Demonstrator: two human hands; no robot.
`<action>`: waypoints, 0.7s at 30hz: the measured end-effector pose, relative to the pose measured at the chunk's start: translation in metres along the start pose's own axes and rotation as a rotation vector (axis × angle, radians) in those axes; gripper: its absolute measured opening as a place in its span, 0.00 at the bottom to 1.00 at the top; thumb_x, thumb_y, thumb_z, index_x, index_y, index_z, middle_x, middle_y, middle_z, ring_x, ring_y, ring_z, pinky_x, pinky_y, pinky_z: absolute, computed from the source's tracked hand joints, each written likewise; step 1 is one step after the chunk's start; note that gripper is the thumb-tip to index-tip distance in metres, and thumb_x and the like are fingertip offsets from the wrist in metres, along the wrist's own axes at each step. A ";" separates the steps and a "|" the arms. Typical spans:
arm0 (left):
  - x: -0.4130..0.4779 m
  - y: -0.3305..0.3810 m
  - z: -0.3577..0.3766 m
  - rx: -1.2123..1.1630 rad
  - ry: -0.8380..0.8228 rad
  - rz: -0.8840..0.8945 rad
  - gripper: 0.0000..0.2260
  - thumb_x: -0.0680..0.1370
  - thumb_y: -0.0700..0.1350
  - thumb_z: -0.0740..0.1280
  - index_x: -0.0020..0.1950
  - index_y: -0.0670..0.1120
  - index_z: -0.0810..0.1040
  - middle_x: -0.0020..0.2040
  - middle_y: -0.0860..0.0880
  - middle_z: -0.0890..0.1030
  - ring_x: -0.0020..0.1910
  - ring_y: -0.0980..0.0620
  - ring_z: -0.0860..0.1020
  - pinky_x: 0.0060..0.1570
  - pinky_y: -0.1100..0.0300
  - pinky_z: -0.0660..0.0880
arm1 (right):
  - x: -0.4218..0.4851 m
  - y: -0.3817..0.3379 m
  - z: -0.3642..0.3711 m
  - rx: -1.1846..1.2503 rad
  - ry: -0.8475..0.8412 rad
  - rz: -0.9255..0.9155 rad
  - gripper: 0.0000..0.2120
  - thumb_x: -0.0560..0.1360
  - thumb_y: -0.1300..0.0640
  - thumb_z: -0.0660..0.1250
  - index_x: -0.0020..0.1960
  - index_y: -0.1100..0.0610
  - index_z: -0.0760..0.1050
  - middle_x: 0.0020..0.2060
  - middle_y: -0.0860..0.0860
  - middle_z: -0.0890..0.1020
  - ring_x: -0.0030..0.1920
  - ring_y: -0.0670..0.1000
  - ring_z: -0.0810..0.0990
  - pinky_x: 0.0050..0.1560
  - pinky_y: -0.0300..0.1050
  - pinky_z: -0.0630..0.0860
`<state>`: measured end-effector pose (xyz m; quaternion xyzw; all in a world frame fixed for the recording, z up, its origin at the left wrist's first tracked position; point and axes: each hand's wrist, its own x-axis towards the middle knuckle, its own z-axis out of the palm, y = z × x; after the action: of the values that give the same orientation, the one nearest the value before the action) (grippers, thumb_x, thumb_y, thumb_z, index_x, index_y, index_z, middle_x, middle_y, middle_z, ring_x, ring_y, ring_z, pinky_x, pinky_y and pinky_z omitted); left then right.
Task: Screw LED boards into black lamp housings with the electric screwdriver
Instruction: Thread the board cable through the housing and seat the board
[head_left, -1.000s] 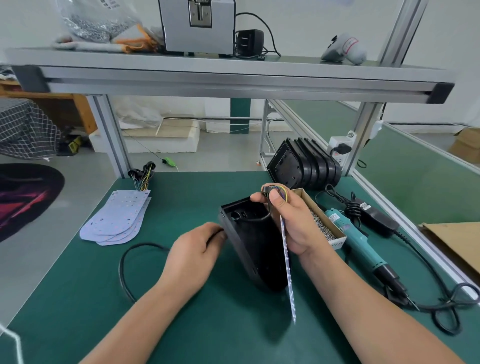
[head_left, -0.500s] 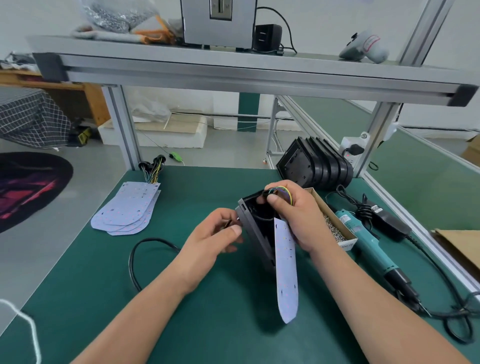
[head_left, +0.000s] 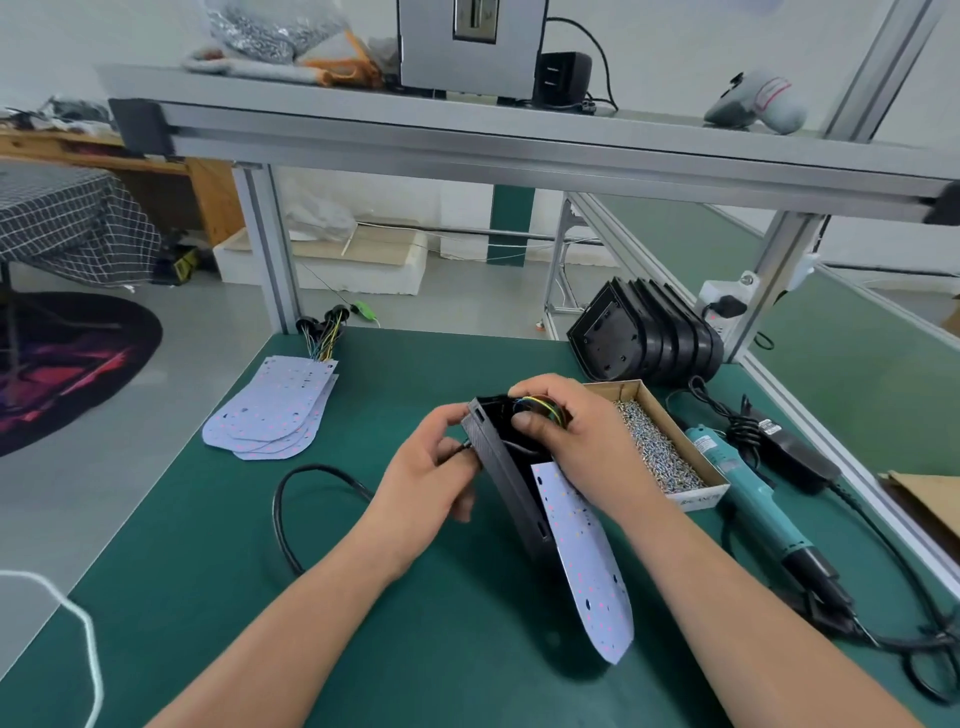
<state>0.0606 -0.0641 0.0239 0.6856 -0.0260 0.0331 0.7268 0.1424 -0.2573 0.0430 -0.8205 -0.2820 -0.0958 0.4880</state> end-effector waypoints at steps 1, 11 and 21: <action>0.000 0.000 0.001 -0.008 0.012 0.005 0.16 0.79 0.40 0.65 0.63 0.55 0.81 0.40 0.45 0.80 0.34 0.47 0.77 0.38 0.57 0.78 | 0.000 -0.001 0.000 0.007 0.000 -0.008 0.14 0.77 0.54 0.74 0.56 0.36 0.80 0.53 0.39 0.85 0.58 0.45 0.82 0.60 0.40 0.75; 0.001 -0.007 0.001 0.118 0.065 -0.027 0.07 0.75 0.48 0.65 0.45 0.56 0.83 0.32 0.54 0.72 0.30 0.53 0.67 0.30 0.61 0.67 | 0.003 -0.004 -0.010 0.422 0.255 0.097 0.09 0.79 0.61 0.72 0.56 0.50 0.82 0.43 0.55 0.85 0.42 0.51 0.84 0.45 0.44 0.78; 0.005 -0.017 0.000 0.175 0.047 0.000 0.12 0.81 0.49 0.61 0.52 0.50 0.85 0.33 0.43 0.75 0.35 0.51 0.70 0.36 0.51 0.72 | 0.004 -0.006 -0.024 0.624 0.167 0.142 0.10 0.79 0.64 0.69 0.58 0.55 0.81 0.50 0.60 0.87 0.40 0.55 0.85 0.40 0.45 0.83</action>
<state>0.0666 -0.0649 0.0073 0.7456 -0.0057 0.0515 0.6644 0.1452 -0.2746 0.0611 -0.6383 -0.1987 -0.0376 0.7428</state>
